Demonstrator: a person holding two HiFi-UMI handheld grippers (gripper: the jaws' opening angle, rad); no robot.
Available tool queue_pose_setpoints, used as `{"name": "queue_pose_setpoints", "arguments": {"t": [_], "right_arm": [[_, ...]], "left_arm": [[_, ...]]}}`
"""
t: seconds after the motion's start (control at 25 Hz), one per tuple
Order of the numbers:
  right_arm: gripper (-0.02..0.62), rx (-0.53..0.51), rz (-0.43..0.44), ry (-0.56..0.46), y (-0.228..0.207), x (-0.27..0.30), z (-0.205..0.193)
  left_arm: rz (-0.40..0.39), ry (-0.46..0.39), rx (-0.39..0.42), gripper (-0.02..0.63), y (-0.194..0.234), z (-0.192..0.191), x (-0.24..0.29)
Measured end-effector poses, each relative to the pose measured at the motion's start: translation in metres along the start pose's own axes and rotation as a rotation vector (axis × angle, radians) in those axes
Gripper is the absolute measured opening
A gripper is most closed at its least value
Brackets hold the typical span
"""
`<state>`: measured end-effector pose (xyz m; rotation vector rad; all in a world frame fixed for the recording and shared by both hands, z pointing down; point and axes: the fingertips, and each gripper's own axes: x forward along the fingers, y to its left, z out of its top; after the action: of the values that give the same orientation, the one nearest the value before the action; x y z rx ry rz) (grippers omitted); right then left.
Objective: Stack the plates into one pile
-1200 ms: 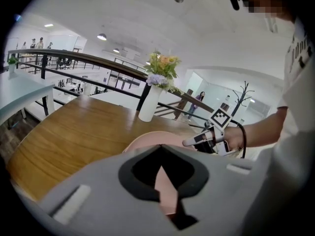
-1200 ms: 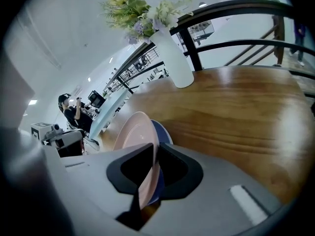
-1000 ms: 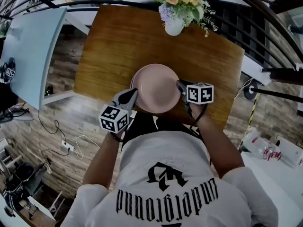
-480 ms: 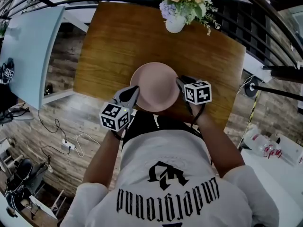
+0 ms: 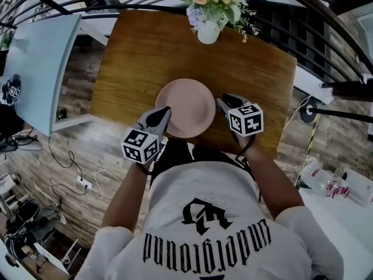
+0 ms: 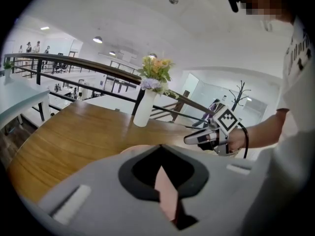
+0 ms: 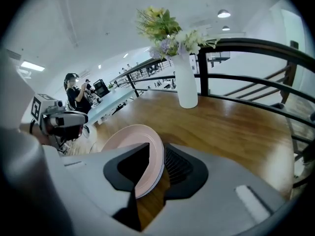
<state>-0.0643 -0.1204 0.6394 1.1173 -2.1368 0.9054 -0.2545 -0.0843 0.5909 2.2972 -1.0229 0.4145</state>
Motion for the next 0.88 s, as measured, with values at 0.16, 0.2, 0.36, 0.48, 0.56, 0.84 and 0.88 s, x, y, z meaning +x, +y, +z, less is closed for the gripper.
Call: {"name": "queue_pose_setpoints", "arguments": {"t": [0.16,0.2,0.36,0.48,0.56,0.84,0.88], "right_arm": [[0.064,-0.069,0.022,-0.076,0.007,-0.026,0.016],[0.053,-0.084,0.027,-0.095,0.01,-0.033,0.02],[0.012,-0.112,0.059,-0.18,0.018,-0.068,0.034],[0.003,-0.146,0.086,-0.249,0.025,-0.097,0.05],[0.003,-0.187,0.107,-0.301,0.034,-0.119,0.061],[0.003,-0.299,0.128,-0.449,0.051,-0.199,0.082],[0.003,-0.308,0.129,-0.469,0.053,-0.209,0.085]], "left_arm": [[0.009,-0.053,0.023,0.046,-0.017,0.02,-0.003],[0.012,-0.066,0.027,0.046,-0.021,0.025,-0.005],[0.022,-0.115,0.062,0.046,-0.043,0.047,-0.012],[0.027,-0.156,0.094,0.046,-0.06,0.068,-0.019],[0.024,-0.189,0.101,0.046,-0.073,0.084,-0.029],[0.059,-0.299,0.242,0.046,-0.129,0.125,-0.075],[0.062,-0.31,0.244,0.046,-0.135,0.128,-0.08]]}}
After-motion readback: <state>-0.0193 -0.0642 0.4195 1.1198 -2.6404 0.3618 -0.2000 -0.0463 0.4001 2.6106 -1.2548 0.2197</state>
